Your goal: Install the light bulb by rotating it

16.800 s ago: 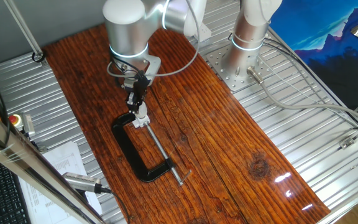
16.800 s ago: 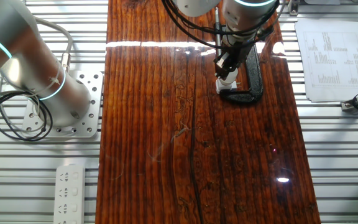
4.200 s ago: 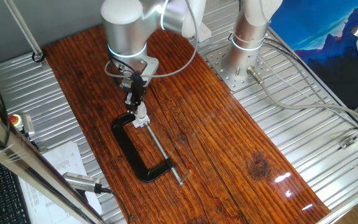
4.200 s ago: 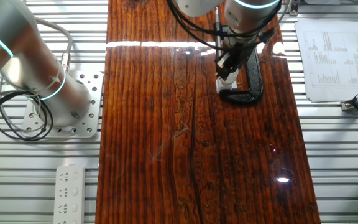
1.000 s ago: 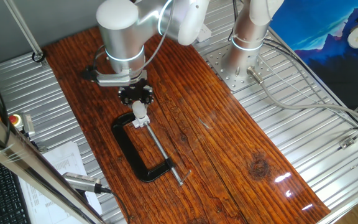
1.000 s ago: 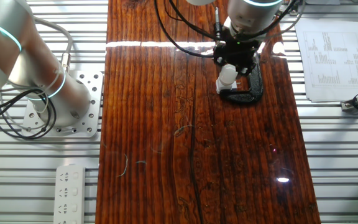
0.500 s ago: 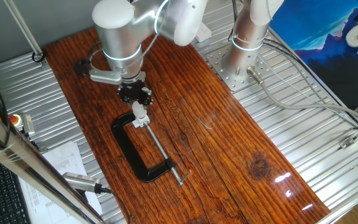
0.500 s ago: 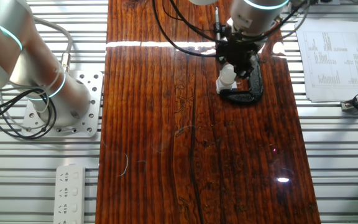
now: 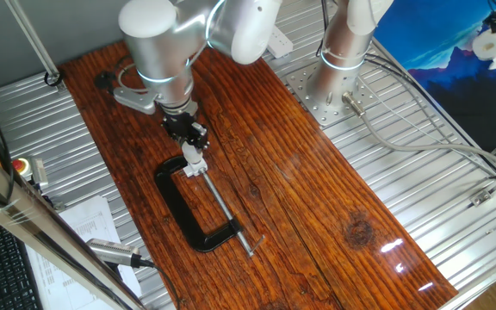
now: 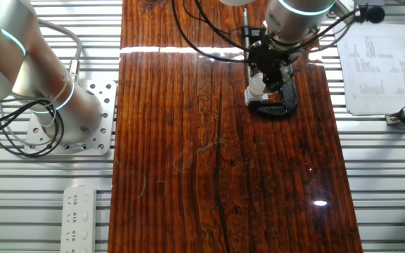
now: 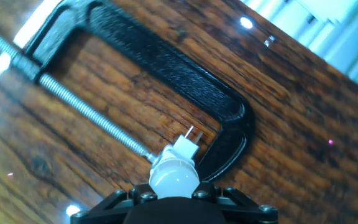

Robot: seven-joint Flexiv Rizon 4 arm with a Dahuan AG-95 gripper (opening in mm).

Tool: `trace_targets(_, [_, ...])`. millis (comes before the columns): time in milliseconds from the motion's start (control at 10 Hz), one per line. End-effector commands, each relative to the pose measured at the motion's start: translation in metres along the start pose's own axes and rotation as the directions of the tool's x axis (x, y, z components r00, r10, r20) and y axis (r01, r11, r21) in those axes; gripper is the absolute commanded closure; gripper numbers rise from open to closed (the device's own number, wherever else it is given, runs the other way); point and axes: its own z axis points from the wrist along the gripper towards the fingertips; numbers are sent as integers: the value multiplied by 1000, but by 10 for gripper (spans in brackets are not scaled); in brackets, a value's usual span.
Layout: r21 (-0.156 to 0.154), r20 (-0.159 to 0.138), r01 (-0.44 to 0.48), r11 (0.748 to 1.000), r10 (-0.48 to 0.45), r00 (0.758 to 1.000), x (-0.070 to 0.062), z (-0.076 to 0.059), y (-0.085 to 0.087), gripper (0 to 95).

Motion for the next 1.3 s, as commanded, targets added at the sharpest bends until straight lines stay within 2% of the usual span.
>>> trace_targets(100, [-4,-1,-150,989,150,989,1,-1,0,950])
trace_targets(600, [-10,-2,-339,941,339,941,1,-1,1,950])
trace_targets(1000, [-14,-5,-416,909,416,909,1,0,1,950])
trace_targets(1100, [-16,-6,-426,905,426,905,1,0,1,760])
trace_targets(1300, [-17,-6,-447,894,447,894,1,0,1,760])
